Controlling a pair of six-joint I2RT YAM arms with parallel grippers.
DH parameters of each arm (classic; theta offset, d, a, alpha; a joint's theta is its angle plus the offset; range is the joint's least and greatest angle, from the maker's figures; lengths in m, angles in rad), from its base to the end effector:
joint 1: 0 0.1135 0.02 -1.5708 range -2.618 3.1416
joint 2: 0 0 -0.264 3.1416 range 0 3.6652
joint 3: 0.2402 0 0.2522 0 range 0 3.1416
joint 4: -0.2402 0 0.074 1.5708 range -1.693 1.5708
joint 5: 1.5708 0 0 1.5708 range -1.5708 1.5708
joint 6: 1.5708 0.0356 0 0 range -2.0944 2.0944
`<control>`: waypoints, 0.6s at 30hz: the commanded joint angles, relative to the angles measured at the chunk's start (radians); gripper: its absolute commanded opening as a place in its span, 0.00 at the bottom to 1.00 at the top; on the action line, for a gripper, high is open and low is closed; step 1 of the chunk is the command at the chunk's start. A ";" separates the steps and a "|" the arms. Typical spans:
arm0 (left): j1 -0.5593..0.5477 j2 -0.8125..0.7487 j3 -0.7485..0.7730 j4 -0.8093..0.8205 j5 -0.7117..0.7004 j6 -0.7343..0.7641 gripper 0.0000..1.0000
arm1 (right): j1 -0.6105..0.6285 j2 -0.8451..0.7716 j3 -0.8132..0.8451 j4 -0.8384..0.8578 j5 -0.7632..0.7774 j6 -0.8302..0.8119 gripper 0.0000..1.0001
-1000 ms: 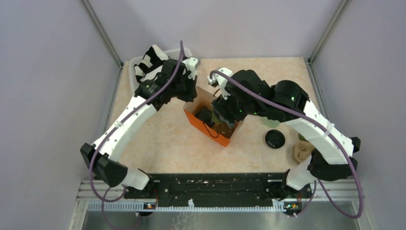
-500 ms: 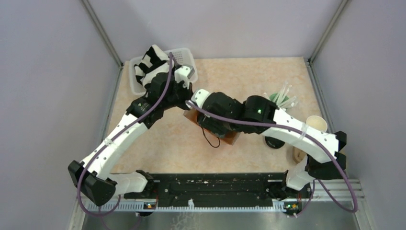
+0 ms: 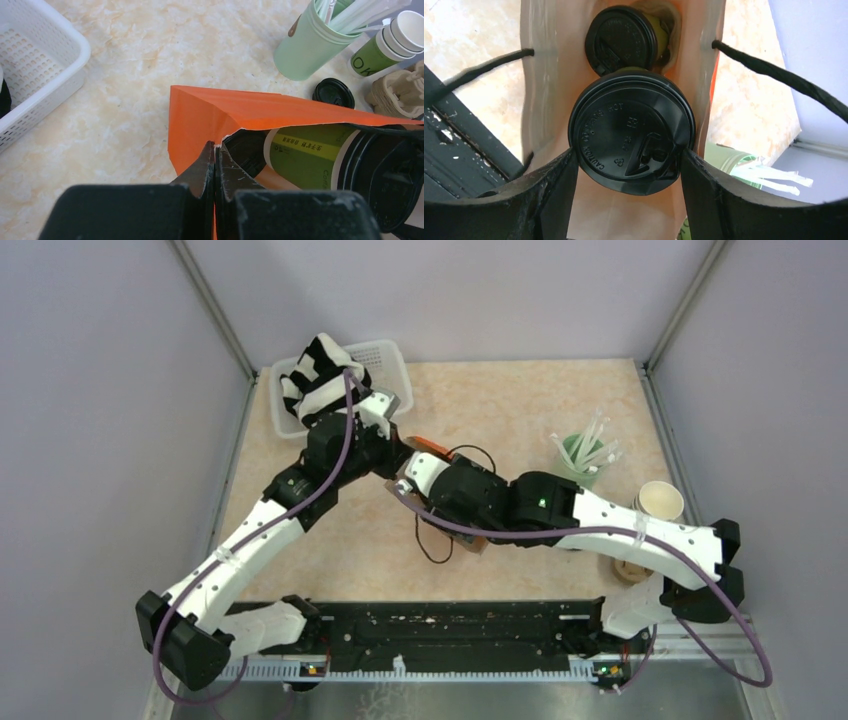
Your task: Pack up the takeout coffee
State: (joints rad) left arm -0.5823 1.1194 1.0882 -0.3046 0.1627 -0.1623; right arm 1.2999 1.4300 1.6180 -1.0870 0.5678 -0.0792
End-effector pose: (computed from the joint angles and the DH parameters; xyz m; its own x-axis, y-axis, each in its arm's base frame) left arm 0.2095 -0.1448 0.3674 -0.3799 0.0593 -0.9231 0.6171 0.7596 -0.2052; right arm 0.0926 0.2619 0.3982 -0.1516 -0.7952 -0.5871 -0.7371 0.4867 -0.4688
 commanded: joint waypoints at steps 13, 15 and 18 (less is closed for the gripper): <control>-0.008 -0.062 -0.053 0.187 0.008 0.025 0.00 | 0.009 -0.064 -0.132 0.128 0.029 -0.192 0.45; -0.008 -0.072 -0.059 0.178 0.001 0.032 0.00 | 0.009 -0.073 -0.168 0.159 0.021 -0.230 0.45; -0.009 -0.093 -0.071 0.168 -0.008 0.032 0.00 | 0.009 -0.080 -0.208 0.188 0.021 -0.252 0.45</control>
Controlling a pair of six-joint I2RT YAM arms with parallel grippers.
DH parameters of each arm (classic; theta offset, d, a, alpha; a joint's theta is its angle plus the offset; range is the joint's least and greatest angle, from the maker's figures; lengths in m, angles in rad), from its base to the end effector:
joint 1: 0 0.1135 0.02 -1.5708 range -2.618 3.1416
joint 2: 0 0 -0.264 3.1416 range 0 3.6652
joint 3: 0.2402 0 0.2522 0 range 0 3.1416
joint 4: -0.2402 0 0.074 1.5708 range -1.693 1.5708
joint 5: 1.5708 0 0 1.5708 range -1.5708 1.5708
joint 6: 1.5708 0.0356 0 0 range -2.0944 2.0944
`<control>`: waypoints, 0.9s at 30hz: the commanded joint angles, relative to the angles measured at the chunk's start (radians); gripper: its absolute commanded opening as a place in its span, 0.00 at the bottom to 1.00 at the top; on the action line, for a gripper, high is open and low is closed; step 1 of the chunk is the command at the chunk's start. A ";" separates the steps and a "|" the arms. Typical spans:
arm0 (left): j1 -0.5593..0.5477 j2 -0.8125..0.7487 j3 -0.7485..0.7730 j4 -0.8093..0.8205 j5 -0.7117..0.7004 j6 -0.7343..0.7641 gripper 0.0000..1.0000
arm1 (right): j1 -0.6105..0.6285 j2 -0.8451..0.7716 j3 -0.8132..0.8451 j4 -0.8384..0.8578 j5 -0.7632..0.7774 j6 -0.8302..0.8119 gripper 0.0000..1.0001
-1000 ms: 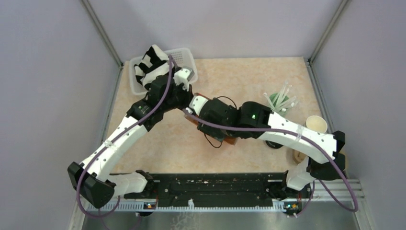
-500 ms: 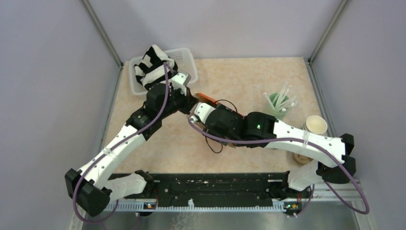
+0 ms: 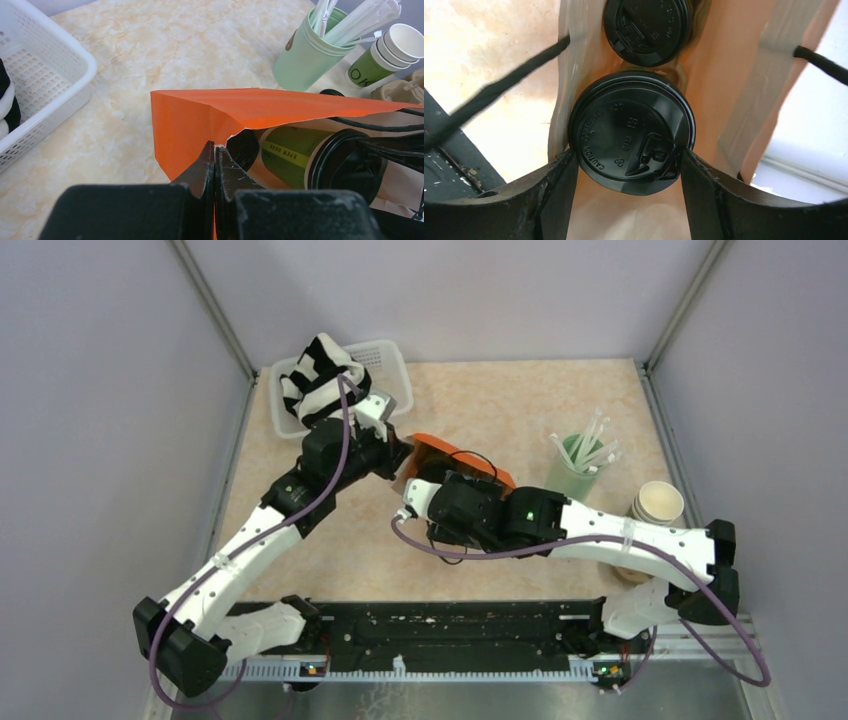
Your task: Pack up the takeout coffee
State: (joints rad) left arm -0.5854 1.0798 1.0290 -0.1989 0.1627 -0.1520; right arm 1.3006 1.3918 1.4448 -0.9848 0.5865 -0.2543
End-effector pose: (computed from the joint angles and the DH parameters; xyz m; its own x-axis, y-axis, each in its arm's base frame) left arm 0.2043 -0.1424 0.3668 -0.3060 0.0236 -0.9518 0.6371 0.7479 -0.1863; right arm 0.0927 0.2610 0.3630 -0.0276 -0.8846 -0.4655 -0.7455 0.3284 -0.5800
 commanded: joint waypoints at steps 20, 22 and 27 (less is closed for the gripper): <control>-0.007 -0.141 -0.095 0.054 0.023 -0.002 0.00 | -0.133 -0.145 -0.207 0.247 -0.163 -0.197 0.42; -0.008 -0.150 -0.112 0.055 0.023 -0.008 0.00 | -0.139 -0.152 -0.216 0.257 -0.195 -0.216 0.41; -0.007 -0.180 -0.164 0.072 0.006 -0.019 0.00 | -0.163 -0.127 -0.177 0.209 -0.269 -0.201 0.39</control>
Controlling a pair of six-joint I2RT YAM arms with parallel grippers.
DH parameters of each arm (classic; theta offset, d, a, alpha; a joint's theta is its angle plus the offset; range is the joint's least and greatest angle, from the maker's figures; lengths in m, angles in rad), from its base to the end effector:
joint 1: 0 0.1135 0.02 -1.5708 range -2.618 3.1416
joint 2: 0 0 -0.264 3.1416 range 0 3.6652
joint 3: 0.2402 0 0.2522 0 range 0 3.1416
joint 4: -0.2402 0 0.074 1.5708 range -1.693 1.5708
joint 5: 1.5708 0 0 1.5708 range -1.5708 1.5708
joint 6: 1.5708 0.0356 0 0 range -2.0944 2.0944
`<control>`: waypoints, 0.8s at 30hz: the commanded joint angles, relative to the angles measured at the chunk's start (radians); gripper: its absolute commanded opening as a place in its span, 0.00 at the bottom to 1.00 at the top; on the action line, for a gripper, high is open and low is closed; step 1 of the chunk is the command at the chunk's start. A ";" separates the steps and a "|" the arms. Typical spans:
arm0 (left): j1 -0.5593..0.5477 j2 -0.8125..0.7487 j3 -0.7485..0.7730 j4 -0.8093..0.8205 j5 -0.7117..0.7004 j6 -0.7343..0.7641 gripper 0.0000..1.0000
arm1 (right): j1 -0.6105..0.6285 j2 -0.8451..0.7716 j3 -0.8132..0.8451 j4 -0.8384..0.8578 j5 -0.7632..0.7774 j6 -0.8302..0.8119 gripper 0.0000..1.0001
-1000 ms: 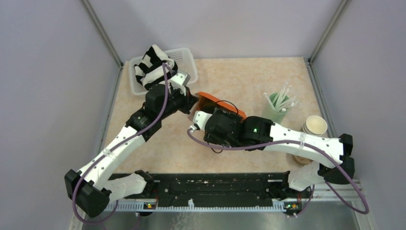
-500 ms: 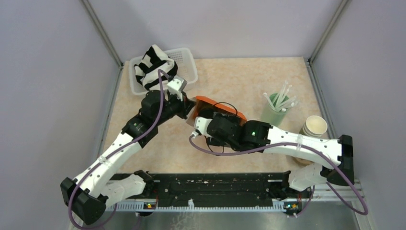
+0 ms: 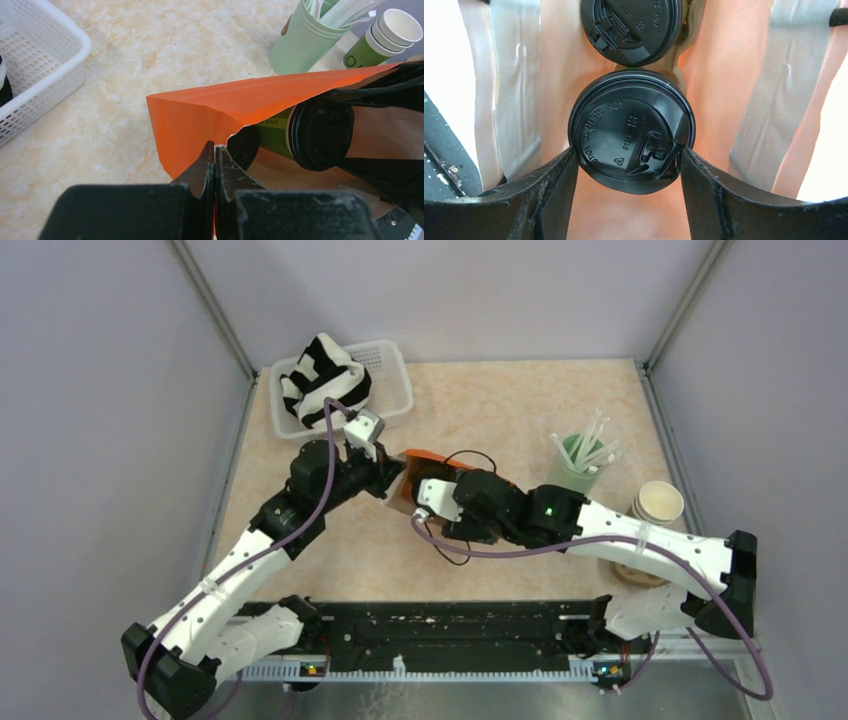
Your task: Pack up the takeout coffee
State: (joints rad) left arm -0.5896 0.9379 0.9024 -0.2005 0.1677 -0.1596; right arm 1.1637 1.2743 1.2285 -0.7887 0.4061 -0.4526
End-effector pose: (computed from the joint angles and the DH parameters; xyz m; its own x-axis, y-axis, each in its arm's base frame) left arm 0.1769 -0.1255 0.3521 -0.3004 0.0125 -0.9537 0.6436 0.7407 -0.1930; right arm 0.1166 0.2350 0.3356 0.0591 -0.8775 -0.4759 -0.7925 0.2487 -0.5569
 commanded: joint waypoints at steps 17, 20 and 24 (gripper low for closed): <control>-0.003 -0.112 -0.148 0.124 -0.022 -0.046 0.00 | -0.038 0.122 0.199 -0.175 -0.026 -0.005 0.38; -0.004 -0.114 -0.149 0.110 -0.020 -0.042 0.00 | -0.038 0.128 0.227 -0.204 -0.004 0.008 0.38; -0.003 -0.114 -0.149 0.096 -0.011 -0.030 0.00 | -0.038 0.143 0.227 -0.220 0.022 0.018 0.38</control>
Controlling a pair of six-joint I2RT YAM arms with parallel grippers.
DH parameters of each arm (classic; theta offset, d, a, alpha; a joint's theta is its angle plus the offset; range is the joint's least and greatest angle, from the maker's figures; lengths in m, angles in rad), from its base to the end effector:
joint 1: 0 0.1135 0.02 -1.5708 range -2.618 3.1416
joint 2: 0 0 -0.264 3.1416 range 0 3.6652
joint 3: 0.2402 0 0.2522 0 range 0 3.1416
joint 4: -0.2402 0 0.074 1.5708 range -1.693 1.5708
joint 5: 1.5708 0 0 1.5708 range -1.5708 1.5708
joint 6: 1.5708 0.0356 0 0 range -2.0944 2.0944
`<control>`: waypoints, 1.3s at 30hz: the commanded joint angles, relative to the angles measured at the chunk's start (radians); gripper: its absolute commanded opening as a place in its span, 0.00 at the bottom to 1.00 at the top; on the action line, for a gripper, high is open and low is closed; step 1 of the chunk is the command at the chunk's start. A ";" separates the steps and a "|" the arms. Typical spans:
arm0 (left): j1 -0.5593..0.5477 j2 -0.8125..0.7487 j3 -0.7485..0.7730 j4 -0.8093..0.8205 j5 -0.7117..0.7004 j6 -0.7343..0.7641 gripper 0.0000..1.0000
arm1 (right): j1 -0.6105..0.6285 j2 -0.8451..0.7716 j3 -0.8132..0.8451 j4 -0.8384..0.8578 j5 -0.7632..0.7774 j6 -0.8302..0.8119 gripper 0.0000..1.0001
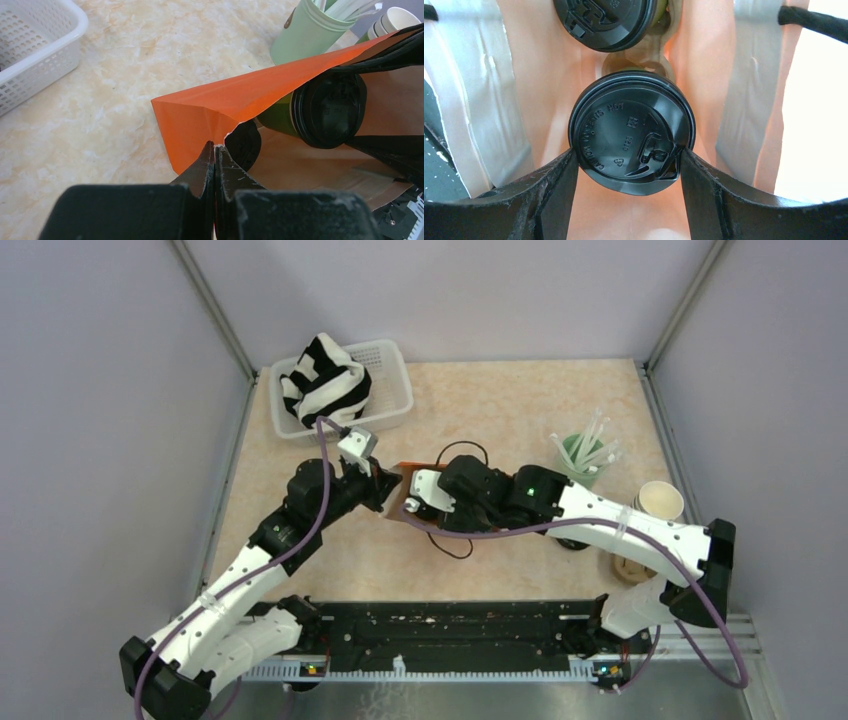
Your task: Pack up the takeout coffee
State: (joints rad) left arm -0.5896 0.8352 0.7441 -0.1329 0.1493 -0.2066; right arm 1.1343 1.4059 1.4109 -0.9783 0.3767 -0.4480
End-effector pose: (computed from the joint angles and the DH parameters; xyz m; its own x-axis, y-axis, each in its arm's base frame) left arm 0.1622 -0.1149 0.3224 -0.3182 -0.0312 -0.9475 0.6183 0.7508 -0.2323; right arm 0.1309 0.2496 0.3466 0.0121 -0.9268 -0.3753 -0.8321 0.1988 -0.5178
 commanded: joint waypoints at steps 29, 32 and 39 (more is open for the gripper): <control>-0.029 -0.059 -0.026 -0.010 -0.008 0.007 0.00 | -0.060 -0.125 -0.238 0.257 -0.003 -0.096 0.36; -0.029 -0.057 -0.017 -0.019 -0.020 0.008 0.00 | -0.061 -0.145 -0.266 0.281 0.008 -0.114 0.35; -0.029 -0.049 0.018 -0.051 -0.067 0.039 0.00 | -0.061 -0.173 -0.330 0.310 0.039 -0.116 0.35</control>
State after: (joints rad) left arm -0.6182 0.7879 0.7292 -0.1730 0.1364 -0.2062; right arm 1.0813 1.2736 1.0985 -0.7002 0.3748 -0.5514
